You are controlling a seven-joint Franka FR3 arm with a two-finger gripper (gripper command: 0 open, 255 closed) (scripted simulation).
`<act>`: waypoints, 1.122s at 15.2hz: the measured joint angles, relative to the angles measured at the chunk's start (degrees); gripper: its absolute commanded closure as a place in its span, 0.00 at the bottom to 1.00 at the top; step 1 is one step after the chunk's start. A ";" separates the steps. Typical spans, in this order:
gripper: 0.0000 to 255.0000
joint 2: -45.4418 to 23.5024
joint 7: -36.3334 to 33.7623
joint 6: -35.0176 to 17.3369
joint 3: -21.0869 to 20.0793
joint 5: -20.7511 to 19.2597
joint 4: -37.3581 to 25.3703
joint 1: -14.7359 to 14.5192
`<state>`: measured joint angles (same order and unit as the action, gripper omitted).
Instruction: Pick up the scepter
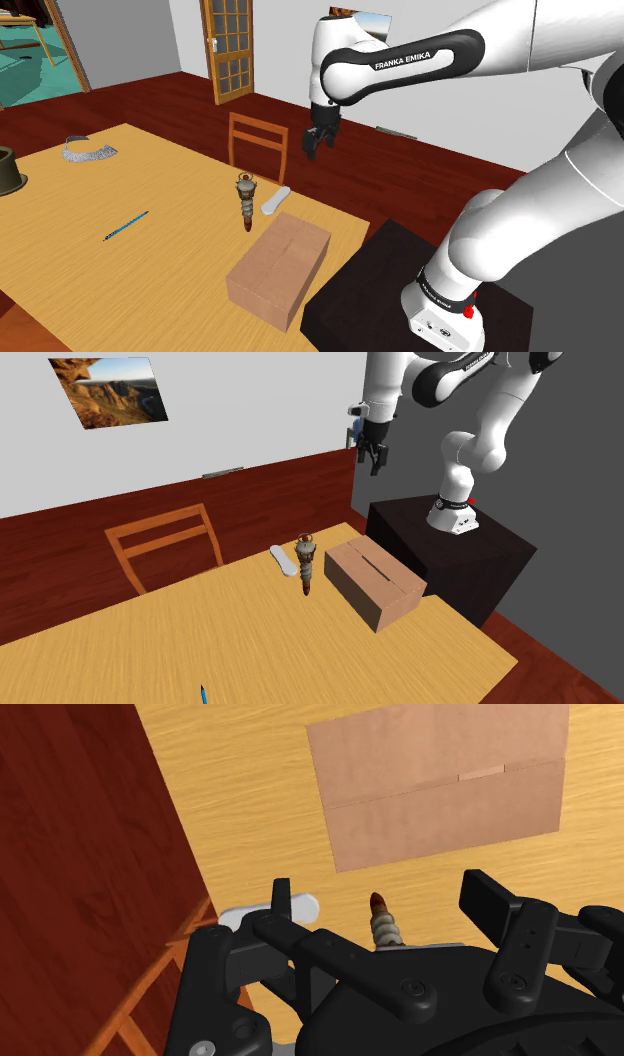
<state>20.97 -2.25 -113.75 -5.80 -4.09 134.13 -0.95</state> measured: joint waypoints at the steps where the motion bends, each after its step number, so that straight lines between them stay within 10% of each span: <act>1: 0.00 -2.16 -0.60 -1.55 -0.37 -0.03 -0.76 -0.10; 17: 0.00 -35.80 -7.83 -15.56 -2.78 -4.34 -22.79 -2.17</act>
<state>-14.83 -10.08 -129.30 -8.58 -8.43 111.35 -3.12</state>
